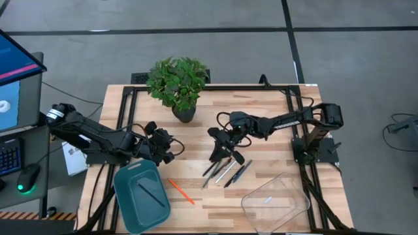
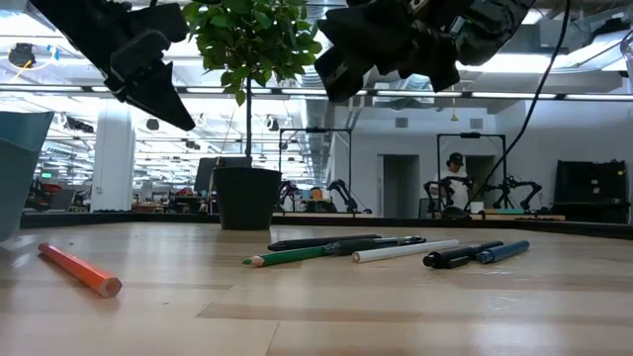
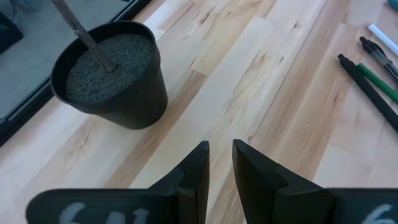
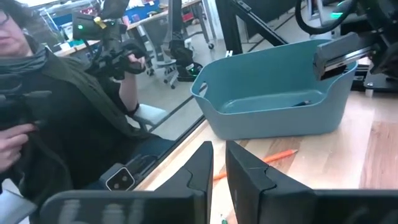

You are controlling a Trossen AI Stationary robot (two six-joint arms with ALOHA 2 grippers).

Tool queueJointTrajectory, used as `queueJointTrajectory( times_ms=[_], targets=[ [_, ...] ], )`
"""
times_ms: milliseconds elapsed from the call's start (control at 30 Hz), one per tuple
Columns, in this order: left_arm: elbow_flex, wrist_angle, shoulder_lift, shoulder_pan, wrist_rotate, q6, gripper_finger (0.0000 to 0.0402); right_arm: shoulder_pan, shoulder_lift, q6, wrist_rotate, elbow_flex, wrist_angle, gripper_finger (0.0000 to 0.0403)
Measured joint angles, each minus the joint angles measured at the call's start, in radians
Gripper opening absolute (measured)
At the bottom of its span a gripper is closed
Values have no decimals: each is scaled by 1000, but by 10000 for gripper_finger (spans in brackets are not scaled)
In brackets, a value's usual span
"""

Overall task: Sort pens & pencils
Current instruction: Put the top black pen into the transparent bin

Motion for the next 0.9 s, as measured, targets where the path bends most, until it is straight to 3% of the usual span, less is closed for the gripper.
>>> queueJointTrajectory(
  times_ms=[300,733,900],
  targets=[
    [0,0,0,0,0,0,63,0,0,-51,-2,0,4,13],
    [0,0,0,0,32,-22,63,-2,0,108,-3,0,25,93],
    [0,0,0,0,33,-22,63,-2,10,86,16,0,25,130]
  ],
)
